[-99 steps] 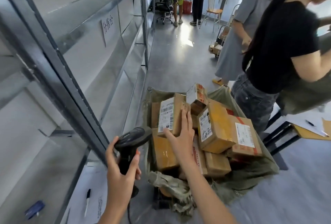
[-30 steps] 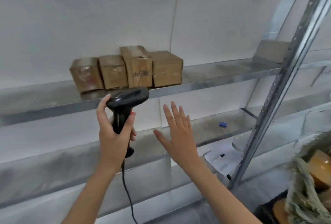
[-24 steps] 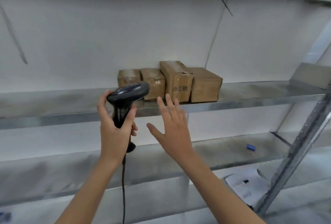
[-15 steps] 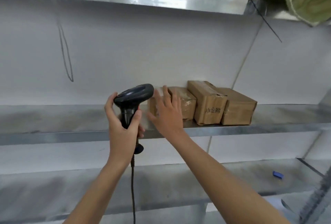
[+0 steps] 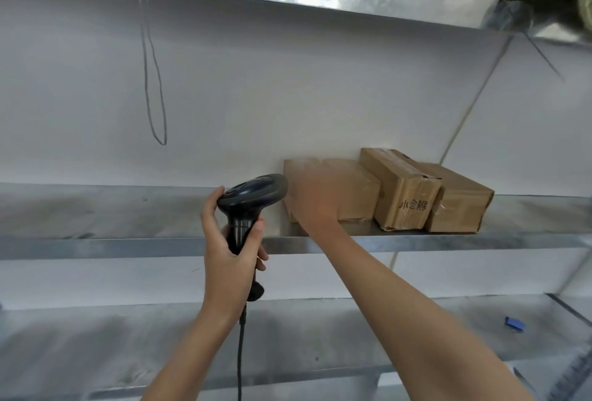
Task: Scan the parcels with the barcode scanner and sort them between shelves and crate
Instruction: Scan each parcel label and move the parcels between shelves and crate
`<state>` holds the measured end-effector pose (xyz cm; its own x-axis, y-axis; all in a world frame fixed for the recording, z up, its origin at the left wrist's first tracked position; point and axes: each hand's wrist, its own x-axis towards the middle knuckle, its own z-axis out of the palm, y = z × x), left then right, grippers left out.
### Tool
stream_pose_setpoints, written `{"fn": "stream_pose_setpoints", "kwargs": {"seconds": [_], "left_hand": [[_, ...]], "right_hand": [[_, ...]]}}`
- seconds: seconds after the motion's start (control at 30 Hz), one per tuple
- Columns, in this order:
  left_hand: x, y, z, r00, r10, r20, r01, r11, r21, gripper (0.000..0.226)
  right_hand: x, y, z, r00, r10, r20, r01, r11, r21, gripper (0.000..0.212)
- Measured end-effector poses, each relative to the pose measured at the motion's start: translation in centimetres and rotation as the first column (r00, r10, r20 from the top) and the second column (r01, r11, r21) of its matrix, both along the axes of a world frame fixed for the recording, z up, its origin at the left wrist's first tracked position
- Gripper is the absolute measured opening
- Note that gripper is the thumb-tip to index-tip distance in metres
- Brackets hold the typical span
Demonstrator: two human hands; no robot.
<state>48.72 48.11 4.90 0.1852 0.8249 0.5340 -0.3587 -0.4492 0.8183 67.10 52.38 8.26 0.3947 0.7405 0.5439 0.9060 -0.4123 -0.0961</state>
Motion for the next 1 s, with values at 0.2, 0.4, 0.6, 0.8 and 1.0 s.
{"fn": "stream_pose_setpoints", "kwargs": {"seconds": [0.2,0.4,0.6,0.8,1.0], "left_hand": [[-0.3,-0.3,-1.6,0.995,0.023,0.097,-0.007,0.987,-0.16,0.067],[1.1,-0.9,-3.7,0.98,0.047,0.192,0.024,0.936,-0.35,0.064],[1.7,-0.9,-4.6,0.954,-0.046,0.297,0.191,0.856,-0.48,0.059],[1.5,-0.8,-4.4,0.925,-0.106,0.364,0.277,0.844,-0.459,0.054],[1.5,-0.9,-4.7,0.917,-0.143,0.372,0.308,0.845,-0.437,0.052]], "right_hand": [[-2.6,-4.4,-3.5,0.992,0.104,0.075,-0.125,0.909,0.398,0.048],[-5.7,-8.9,-7.2,0.971,0.176,0.16,-0.235,0.815,0.53,0.049],[-7.6,-11.0,-10.0,0.971,0.234,0.039,-0.218,0.814,0.538,0.065],[-8.1,-12.5,-10.9,0.955,0.258,-0.145,-0.15,0.845,0.513,0.067],[-8.4,-13.4,-10.7,0.958,0.179,-0.224,-0.066,0.897,0.437,0.066]]}}
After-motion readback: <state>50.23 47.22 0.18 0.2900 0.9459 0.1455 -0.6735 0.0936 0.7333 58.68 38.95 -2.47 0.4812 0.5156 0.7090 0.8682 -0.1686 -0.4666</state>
